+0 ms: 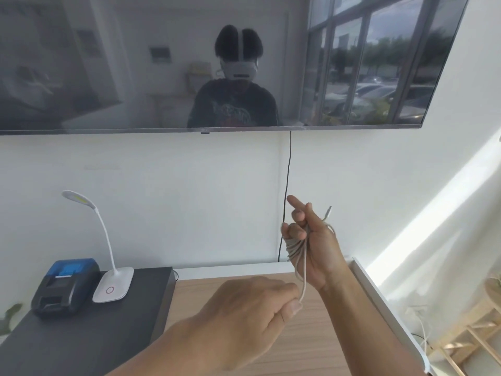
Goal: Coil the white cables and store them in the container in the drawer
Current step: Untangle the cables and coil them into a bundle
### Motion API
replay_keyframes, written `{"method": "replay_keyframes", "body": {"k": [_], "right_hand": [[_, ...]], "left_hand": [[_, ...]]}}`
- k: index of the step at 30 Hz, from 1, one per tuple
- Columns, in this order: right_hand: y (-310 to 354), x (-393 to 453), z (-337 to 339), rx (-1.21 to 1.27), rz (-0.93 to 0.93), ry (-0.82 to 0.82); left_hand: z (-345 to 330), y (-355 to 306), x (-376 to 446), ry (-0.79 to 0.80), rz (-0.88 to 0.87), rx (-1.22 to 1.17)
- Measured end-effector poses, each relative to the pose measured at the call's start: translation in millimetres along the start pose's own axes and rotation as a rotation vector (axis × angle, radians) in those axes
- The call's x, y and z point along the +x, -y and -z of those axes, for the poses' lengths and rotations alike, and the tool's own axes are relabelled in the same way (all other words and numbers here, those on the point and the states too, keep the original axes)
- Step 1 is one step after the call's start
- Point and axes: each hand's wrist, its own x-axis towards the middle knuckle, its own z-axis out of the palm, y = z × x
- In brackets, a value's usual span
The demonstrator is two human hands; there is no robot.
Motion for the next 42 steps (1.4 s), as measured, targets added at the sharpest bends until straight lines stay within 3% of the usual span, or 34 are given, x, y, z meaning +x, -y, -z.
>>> {"method": "replay_keyframes", "body": {"k": [5,10,12,15,20,23,31,36,42], "right_hand": [[17,1,7,0.095,0.007,-0.003],[10,-10,7,0.037,-0.088,0.095],[6,-15,11,-0.044,-0.152,0.166],[-2,-23,19,-0.189,-0.233,0.252],[-21,-33,22,-0.460,-0.386,0.466],[-30,-32,21,-0.540,-0.394,0.546],[-35,-29,24,-0.342,-0.356,0.404],[-37,-27,18,-0.208,-0.309,0.258],[-46,-25,13,-0.223,-0.234,0.192]], "left_hand": [[4,43,-9,0.053,0.365,-0.169],[-2,82,4,0.131,0.616,-0.684],[1,91,11,0.083,0.725,-0.958],[10,99,23,-0.042,0.763,-1.071],[21,84,51,-0.057,0.708,-0.873],[22,65,62,-0.116,0.619,-0.555],[9,33,44,-0.346,0.279,0.314],[-7,20,25,-0.494,0.237,0.288],[-26,24,12,-0.511,0.290,0.262]]}}
